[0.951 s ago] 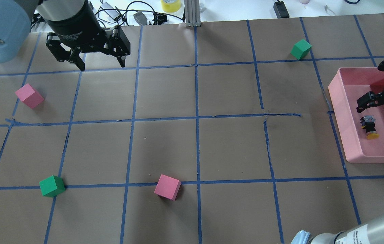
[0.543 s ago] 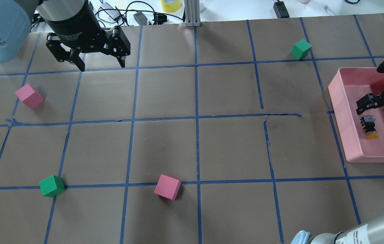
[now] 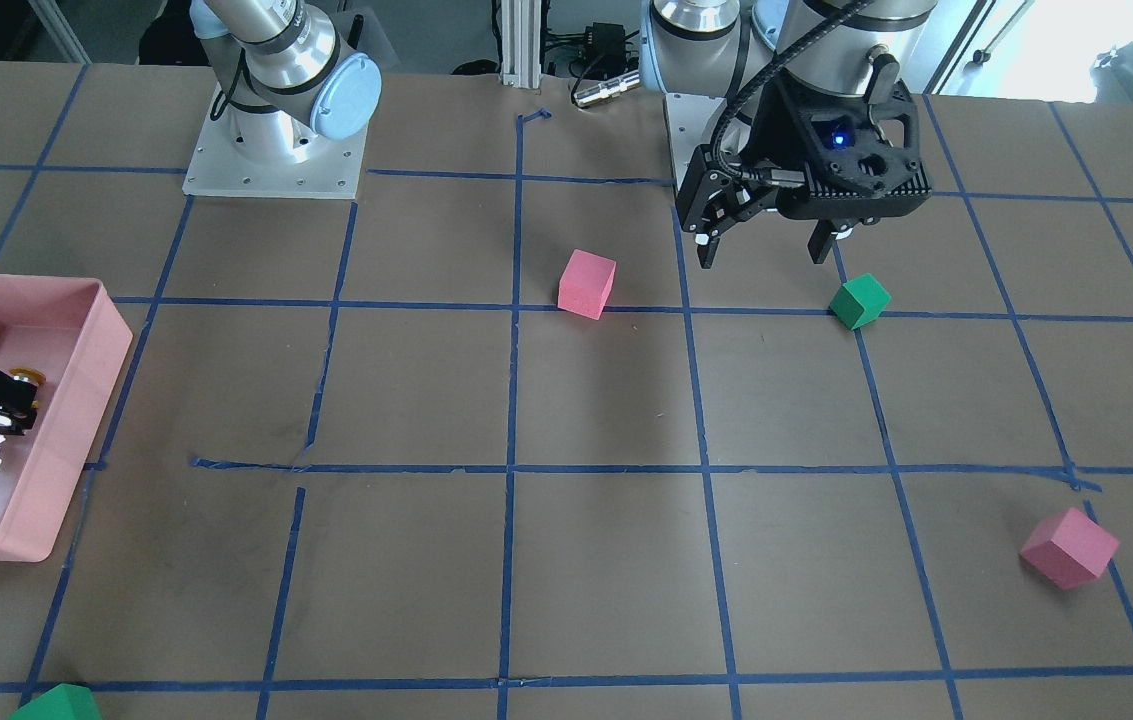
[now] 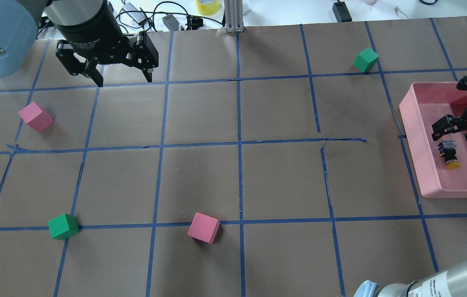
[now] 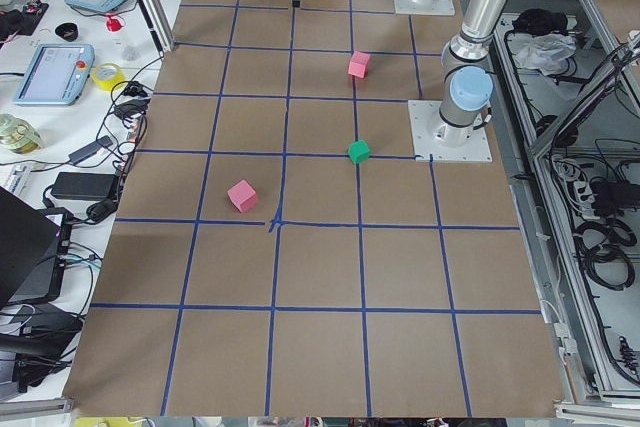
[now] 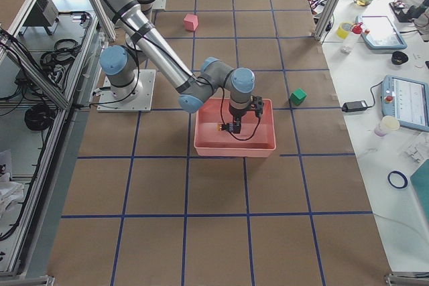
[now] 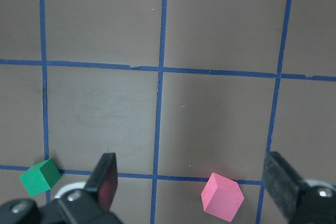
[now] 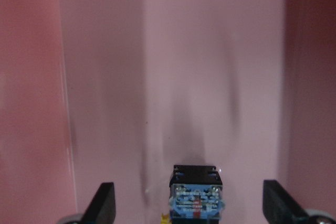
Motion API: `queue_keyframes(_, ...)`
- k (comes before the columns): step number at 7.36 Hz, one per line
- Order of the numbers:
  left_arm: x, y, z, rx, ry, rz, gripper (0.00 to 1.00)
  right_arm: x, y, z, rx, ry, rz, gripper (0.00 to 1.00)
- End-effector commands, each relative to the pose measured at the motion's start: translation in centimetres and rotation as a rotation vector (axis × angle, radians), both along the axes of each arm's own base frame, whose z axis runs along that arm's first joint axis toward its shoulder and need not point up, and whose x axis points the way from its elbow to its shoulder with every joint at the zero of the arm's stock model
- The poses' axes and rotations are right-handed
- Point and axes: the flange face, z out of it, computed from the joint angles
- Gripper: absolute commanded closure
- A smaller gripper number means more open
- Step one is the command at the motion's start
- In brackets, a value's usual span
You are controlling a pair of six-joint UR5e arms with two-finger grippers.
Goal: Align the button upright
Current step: 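Close the right gripper on the black button body and lift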
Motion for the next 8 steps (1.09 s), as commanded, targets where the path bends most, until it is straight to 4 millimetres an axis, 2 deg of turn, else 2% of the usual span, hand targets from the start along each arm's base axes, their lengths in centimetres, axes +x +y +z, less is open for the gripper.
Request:
queue_keyframes(1, 0.0, 0.0, 0.1, -0.003, -0.001, 0.000, 0.00, 0.0, 0.0, -0.2, 0.003, -0.001, 0.000, 0.00)
queue_keyframes(8, -0.3, 0.1, 0.1, -0.004, 0.011, -0.027, 0.00, 0.3, 0.8, -1.5, 0.039, -0.005, 0.005, 0.00)
